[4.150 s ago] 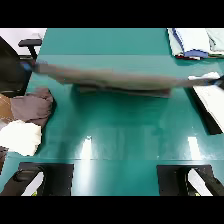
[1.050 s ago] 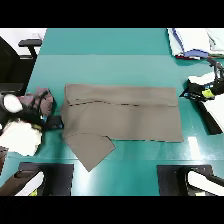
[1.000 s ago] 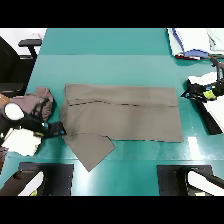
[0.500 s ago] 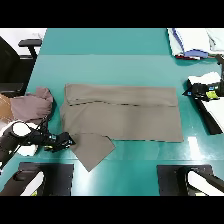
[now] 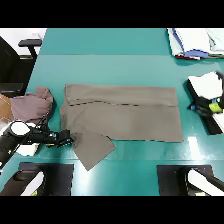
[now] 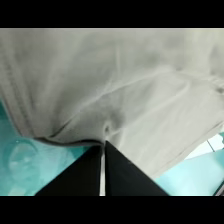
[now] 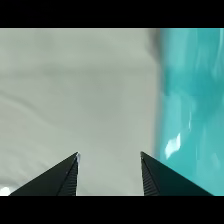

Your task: Fold the shirts.

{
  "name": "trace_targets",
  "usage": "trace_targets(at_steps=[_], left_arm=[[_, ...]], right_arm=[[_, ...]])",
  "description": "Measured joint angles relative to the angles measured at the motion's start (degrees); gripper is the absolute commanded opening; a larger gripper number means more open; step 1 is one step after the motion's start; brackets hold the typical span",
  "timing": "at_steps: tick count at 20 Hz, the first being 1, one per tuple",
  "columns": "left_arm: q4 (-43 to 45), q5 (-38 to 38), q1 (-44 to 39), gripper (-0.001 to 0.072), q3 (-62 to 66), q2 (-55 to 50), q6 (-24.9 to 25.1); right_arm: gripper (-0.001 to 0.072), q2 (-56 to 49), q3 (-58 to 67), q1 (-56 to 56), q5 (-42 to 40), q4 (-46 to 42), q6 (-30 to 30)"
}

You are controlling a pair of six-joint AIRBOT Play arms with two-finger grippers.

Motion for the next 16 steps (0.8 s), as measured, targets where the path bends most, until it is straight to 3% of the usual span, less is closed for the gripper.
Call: trace_targets(at_steps=[5,9,13,14,16], left_arm=[[0.13,-0.31,0.00,0.0022,0.48,0.00,0.94],[0.13,-0.17,0.00,0.0022,0.57,0.00,1.18],[0.20,0.09,0.00,0.0021,0.63,0.00,1.31],[0.31,0.04,0.00,0.0021,0.94,0.00,1.44],[1.66,-1.31,0.00,0.0020,2.47,0.00,1.81]], right_arm=[[0.0451,-0.42,-13.38,-10.80,2.54,-2.49,0.00],[0.0414,-0.59,-20.48,-11.91,0.81,-0.76,-0.07],[0.0050,-2.21,-22.18,-6.80,-0.98,1.60,-0.04],[0.0016,-2.80,-21.81,-5.29,-1.57,1.77,-0.04],[0.0016,-3.23,-20.35,-2.58,-2.38,1.57,-0.07]])
